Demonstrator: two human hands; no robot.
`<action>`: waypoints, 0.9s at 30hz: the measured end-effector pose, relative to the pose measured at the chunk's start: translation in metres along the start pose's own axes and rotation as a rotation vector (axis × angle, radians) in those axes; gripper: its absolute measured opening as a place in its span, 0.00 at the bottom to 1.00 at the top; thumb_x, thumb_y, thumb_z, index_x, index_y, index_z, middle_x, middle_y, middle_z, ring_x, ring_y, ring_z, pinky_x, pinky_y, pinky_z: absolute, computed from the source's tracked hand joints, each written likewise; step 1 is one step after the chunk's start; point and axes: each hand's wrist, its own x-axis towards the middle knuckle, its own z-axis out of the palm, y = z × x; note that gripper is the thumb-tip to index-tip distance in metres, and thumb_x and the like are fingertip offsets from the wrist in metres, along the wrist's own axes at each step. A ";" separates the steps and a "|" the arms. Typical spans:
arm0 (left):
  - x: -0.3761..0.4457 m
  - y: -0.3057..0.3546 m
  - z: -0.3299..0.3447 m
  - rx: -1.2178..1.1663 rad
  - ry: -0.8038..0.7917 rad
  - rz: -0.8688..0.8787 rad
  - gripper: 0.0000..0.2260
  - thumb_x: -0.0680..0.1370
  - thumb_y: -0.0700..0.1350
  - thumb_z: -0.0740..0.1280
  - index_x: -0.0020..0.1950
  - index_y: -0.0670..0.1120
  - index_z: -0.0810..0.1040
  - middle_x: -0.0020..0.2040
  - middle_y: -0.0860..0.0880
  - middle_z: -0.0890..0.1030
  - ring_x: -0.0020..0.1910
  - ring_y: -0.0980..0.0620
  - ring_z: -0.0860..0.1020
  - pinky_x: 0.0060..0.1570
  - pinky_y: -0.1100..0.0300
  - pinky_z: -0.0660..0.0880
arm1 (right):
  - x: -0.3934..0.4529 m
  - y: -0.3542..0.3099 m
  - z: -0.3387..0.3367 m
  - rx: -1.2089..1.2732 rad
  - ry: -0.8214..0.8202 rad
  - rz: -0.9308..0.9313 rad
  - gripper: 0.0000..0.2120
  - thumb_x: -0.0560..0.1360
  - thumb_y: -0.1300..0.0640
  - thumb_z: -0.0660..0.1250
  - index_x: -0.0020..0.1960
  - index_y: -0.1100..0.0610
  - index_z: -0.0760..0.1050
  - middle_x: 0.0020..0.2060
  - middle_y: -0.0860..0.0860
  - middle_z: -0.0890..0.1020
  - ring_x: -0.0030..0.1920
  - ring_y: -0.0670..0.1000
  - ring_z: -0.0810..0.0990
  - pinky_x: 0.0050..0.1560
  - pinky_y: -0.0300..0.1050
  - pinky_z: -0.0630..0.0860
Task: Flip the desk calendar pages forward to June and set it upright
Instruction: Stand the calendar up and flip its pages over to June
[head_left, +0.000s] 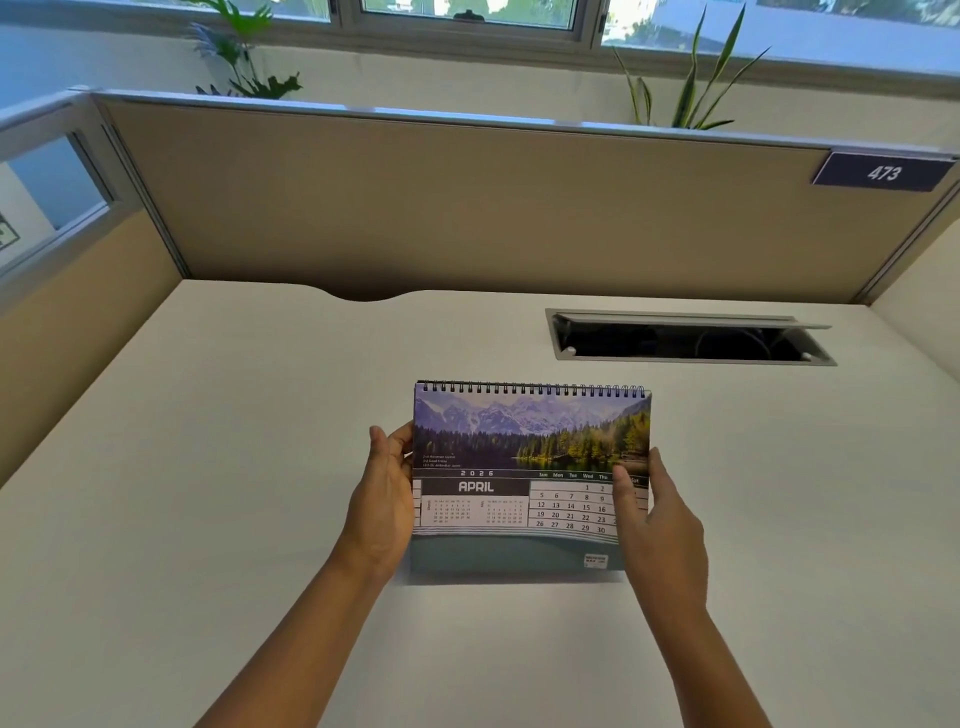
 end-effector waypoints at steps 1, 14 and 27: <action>0.000 0.000 0.000 -0.005 0.000 0.003 0.26 0.71 0.65 0.50 0.59 0.52 0.74 0.54 0.46 0.81 0.50 0.51 0.82 0.41 0.59 0.80 | -0.001 0.001 0.000 -0.005 0.038 -0.019 0.26 0.76 0.43 0.56 0.72 0.50 0.62 0.64 0.55 0.77 0.59 0.59 0.78 0.52 0.57 0.80; -0.001 0.003 -0.003 -0.007 0.001 -0.055 0.27 0.71 0.66 0.50 0.59 0.53 0.75 0.57 0.44 0.81 0.53 0.43 0.81 0.46 0.53 0.81 | 0.039 -0.002 -0.036 0.843 -0.401 0.250 0.12 0.63 0.48 0.70 0.38 0.57 0.82 0.34 0.54 0.87 0.33 0.50 0.84 0.32 0.40 0.81; -0.003 0.001 -0.008 0.015 -0.015 -0.011 0.26 0.70 0.65 0.51 0.56 0.51 0.75 0.43 0.51 0.86 0.45 0.50 0.83 0.37 0.59 0.80 | 0.083 -0.058 -0.054 1.305 -0.416 0.428 0.18 0.72 0.44 0.66 0.50 0.59 0.76 0.38 0.56 0.87 0.39 0.50 0.86 0.30 0.39 0.81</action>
